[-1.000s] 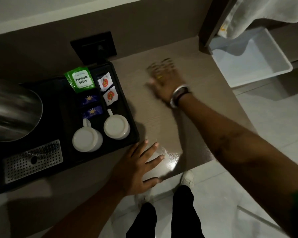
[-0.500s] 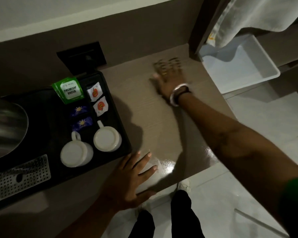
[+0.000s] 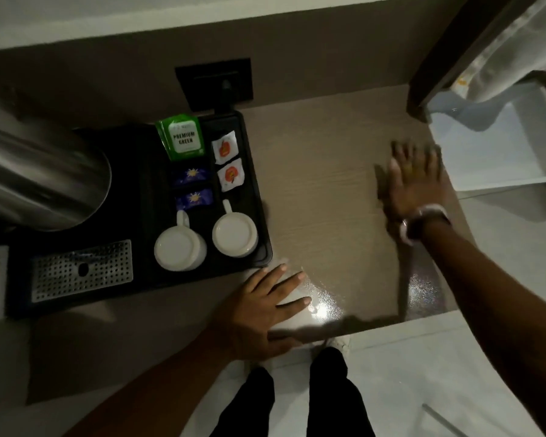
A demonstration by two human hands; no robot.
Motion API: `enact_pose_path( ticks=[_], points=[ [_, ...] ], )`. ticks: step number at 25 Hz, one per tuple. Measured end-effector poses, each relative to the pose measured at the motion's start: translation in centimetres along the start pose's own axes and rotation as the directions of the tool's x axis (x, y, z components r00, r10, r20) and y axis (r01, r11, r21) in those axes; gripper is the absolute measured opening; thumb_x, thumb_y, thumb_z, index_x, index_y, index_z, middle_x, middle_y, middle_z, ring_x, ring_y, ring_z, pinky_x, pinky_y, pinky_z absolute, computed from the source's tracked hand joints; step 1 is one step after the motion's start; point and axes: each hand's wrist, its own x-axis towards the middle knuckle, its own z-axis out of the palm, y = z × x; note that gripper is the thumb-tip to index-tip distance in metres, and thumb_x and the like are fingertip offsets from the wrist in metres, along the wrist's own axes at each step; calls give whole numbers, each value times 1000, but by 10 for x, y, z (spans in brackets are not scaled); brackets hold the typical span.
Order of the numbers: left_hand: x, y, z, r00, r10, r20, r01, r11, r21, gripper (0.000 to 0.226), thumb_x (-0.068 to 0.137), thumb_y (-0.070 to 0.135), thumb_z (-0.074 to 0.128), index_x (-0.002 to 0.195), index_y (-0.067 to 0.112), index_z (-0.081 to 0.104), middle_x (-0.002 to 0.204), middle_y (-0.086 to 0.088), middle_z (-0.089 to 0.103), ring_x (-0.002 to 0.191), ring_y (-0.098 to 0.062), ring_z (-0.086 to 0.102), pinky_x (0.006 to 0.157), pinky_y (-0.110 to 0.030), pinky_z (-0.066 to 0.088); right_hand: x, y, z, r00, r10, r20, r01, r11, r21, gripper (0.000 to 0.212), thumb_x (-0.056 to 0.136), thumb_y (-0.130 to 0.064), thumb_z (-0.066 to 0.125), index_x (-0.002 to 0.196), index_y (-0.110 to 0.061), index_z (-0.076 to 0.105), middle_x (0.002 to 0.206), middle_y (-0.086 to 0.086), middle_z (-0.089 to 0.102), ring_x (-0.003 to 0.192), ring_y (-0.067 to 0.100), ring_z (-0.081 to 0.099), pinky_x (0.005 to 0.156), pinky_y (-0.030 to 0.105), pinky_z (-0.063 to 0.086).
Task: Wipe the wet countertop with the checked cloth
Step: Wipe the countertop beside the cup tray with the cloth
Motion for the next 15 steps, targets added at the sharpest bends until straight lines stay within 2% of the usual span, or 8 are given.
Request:
enact_pose_path(
  ticks=[3, 5, 8, 10, 11, 12, 13, 15],
  points=[
    [-1, -2, 4, 995, 40, -88, -47, 996, -78, 69, 99, 69, 49, 153, 27, 50, 170, -9, 26, 158, -36, 16, 126, -48, 11, 75, -94, 7, 995, -102, -6, 102, 994, -27, 70, 106, -60, 15, 168, -28, 11, 177, 4, 4, 163, 35, -1, 131, 53, -2],
    [0, -2, 3, 994, 51, -97, -60, 993, -99, 69, 98, 67, 54, 153, 25, 51, 170, -9, 27, 157, -36, 17, 126, -49, 12, 71, -145, 19, 959, -281, 16, 282, 958, -60, 68, 106, -56, 20, 168, -28, 12, 177, 3, 9, 164, 33, 2, 131, 52, 2],
    [-1, -2, 1, 999, 43, -26, -45, 995, -85, 69, 97, 69, 53, 153, 29, 50, 171, -7, 24, 158, -35, 16, 123, -52, 21, -22, -144, 41, 799, -591, 114, 602, 789, -125, 66, 106, -52, 21, 167, -29, 16, 176, 1, 12, 164, 31, 3, 131, 52, 7],
    [-1, -2, 0, 999, 24, 24, -23, 998, -58, 70, 97, 72, 49, 155, 32, 47, 171, -6, 22, 157, -35, 17, 120, -53, 25, -93, -94, 51, 711, -679, 182, 700, 708, -92, 65, 105, -54, 26, 166, -33, 21, 176, 0, 15, 163, 28, 6, 130, 51, 6],
    [-1, -3, 1, 999, 16, 33, -15, 999, -49, 71, 97, 73, 47, 155, 33, 45, 172, -6, 21, 157, -36, 17, 120, -54, 26, -115, -61, 49, 717, -666, 205, 690, 719, -79, 64, 104, -56, 27, 165, -35, 24, 175, -1, 17, 163, 27, 8, 130, 51, 7],
    [-1, -3, 2, 999, 15, 34, -13, 999, -49, 71, 98, 74, 45, 156, 33, 44, 172, -6, 19, 157, -36, 16, 120, -54, 25, -120, -26, 41, 761, -615, 207, 640, 763, -90, 64, 104, -58, 27, 164, -36, 26, 175, -1, 20, 163, 27, 10, 130, 52, 9],
    [-1, -3, 5, 999, 18, 29, -17, 998, -56, 71, 98, 74, 44, 156, 33, 43, 173, -6, 18, 158, -36, 15, 120, -54, 24, -109, 6, 31, 837, -520, 168, 541, 832, -123, 66, 104, -60, 22, 165, -35, 25, 175, 0, 20, 163, 28, 9, 131, 53, 10],
    [-1, -3, 8, 1000, 20, 14, -19, 999, -50, 71, 98, 75, 42, 156, 33, 43, 173, -6, 16, 158, -36, 14, 122, -54, 22, -57, 38, 6, 978, -201, 55, 206, 974, -93, 72, 101, -65, 11, 166, -34, 18, 176, 1, 15, 164, 29, 5, 131, 55, 9]
  ],
)
